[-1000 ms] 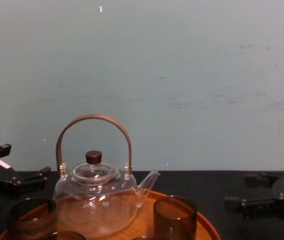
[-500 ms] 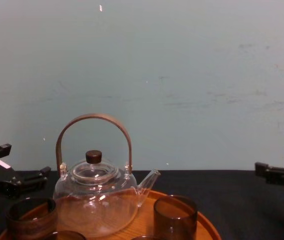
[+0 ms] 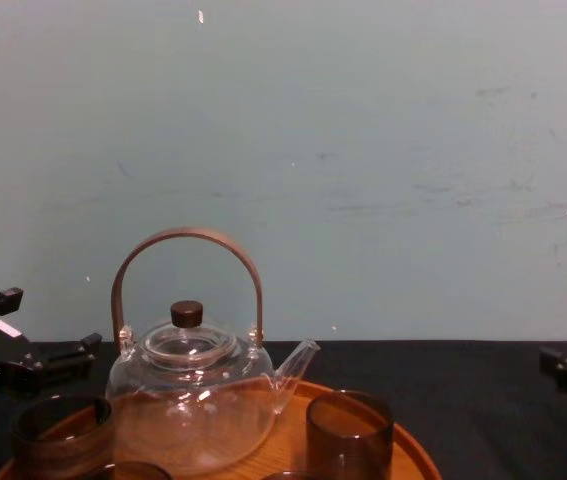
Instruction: Pick up the glass from the table and place it on the tray.
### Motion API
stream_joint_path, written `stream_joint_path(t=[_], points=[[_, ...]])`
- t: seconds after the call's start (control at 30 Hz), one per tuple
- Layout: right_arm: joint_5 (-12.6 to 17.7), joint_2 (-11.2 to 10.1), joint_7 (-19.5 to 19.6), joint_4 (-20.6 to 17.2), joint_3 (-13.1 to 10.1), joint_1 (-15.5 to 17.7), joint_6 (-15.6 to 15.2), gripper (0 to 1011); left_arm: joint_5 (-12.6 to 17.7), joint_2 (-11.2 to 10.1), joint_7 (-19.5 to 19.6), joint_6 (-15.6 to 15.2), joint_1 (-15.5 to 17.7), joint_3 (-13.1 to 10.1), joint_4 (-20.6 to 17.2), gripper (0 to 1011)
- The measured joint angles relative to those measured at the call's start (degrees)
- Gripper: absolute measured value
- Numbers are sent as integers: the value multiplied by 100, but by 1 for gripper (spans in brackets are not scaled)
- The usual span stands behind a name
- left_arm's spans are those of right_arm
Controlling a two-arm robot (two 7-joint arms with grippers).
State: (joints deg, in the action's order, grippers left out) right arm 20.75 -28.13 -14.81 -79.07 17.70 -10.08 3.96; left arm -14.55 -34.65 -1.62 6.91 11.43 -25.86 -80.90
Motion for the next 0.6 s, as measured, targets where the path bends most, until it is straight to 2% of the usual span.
stream_joint_path(t=[0.33, 0.6], points=[[-117, 166, -119, 268, -30, -64, 43, 1002, 0, 0, 0, 0, 0, 0, 0, 1001], [-118, 158, -116, 262, -31, -64, 41, 1002, 0, 0, 0, 0, 0, 0, 0, 1001]])
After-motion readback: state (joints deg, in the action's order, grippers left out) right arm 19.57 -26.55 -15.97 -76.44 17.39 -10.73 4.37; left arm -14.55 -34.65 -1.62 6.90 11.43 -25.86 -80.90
